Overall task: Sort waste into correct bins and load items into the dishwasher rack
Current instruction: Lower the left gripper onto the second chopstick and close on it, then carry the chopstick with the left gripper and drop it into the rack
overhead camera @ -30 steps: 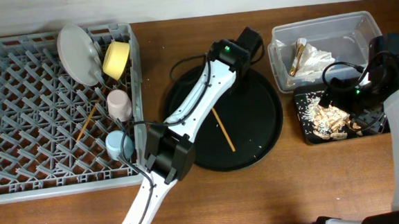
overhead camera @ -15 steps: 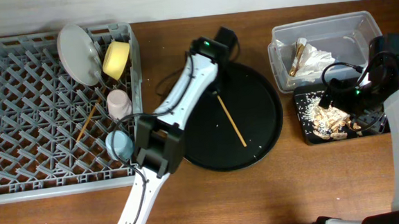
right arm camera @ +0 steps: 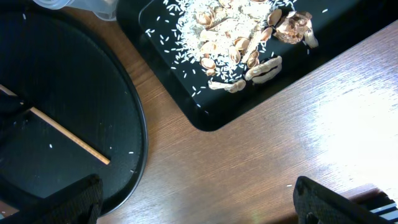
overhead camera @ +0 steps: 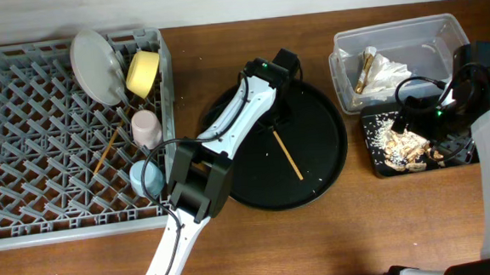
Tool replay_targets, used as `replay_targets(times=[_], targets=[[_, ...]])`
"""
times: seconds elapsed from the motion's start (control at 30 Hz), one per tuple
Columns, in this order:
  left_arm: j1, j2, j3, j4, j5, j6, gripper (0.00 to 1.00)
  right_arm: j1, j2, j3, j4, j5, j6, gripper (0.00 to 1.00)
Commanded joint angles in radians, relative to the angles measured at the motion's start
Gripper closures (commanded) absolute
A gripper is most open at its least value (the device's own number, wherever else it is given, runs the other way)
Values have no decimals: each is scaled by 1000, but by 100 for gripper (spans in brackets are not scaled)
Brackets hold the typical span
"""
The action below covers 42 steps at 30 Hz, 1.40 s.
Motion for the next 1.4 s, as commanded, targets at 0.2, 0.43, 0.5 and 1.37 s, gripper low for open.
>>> replay_targets(times=[0.2, 0.43, 0.5, 1.37], targets=[[-37, 42, -49, -38, 48, -24, 81, 0, 6, 5, 2, -2, -8, 1], [-37, 42, -48, -36, 11, -19, 99, 0, 6, 5, 5, -2, -8, 1], [-36, 42, -37, -36, 11, 24, 99, 0, 6, 5, 5, -2, -8, 2], [384, -505, 180, -389, -222, 900, 99, 0, 6, 5, 25, -2, -18, 1]])
